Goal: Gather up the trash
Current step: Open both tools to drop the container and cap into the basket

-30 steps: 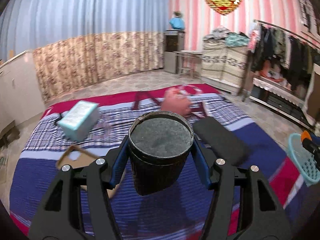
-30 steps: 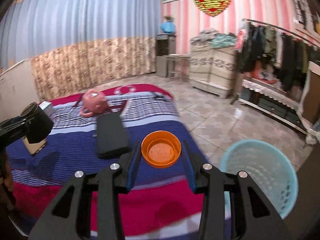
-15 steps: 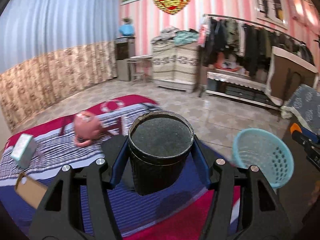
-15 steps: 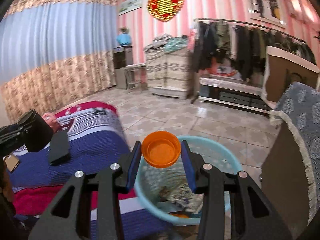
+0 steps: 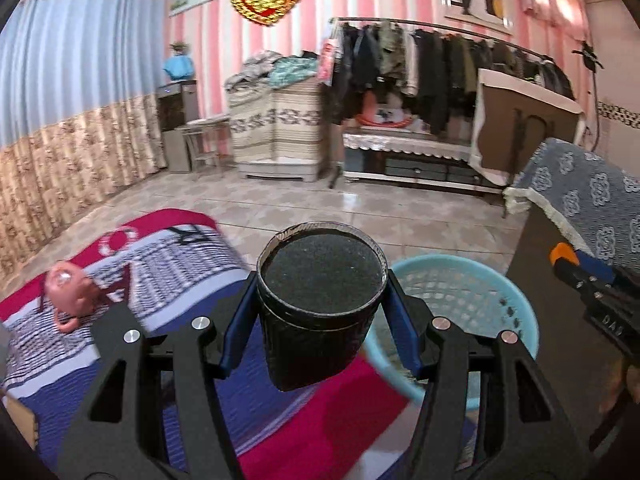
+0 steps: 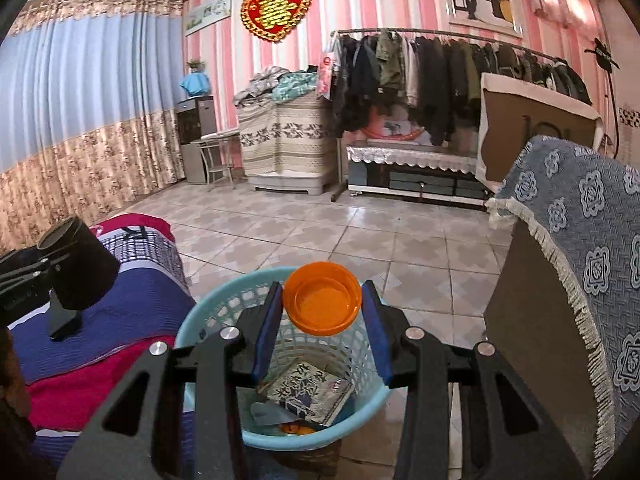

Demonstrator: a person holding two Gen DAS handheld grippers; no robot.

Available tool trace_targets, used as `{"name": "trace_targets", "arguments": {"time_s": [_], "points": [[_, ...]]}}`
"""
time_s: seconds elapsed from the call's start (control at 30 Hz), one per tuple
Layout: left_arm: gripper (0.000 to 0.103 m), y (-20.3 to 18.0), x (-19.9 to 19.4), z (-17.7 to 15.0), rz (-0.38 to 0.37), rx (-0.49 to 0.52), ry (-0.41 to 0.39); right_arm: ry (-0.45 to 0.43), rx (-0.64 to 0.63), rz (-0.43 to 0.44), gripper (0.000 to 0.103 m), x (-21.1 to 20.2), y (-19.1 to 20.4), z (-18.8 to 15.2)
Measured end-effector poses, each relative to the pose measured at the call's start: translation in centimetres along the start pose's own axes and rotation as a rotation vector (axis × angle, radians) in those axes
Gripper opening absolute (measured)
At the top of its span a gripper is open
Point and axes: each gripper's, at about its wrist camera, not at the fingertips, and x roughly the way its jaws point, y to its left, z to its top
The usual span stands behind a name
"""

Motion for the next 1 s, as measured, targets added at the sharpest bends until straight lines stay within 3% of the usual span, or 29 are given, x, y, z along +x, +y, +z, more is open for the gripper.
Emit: {"name": "trace_targets", "arguments": {"time_s": [0.37,0.67,0.73,0.8,1.0], "points": [[0.059,-5.9,5.4,0.2,-0.117,0.057,0.048,0.035,0.032,-0.044,0.04,1.8,-2.7,-1.0],[0.059,-7.7,8.1,0.9,-0.123,0.079,0.052,0.06,0.059,-0.054,0.04,3.0,-3.5,-1.5],[0.064,-7.8,8.3,1.1,-0.118,0.09,0.037,0.064,0.061,-0.054,0.04,3.3,-3.5,-1.5],[0.079,-7.7,8.2,1.2,-0.101,0.092,0.02,0.067,0.056,-0.054,0.04,3.6,-3.5,-1.6],[0.091,-6.1,7.7,1.4,-0.069,0.07,0.004,0.078,0.052,-0.052,0.04,4.1,-3.2,-2.0]]}}
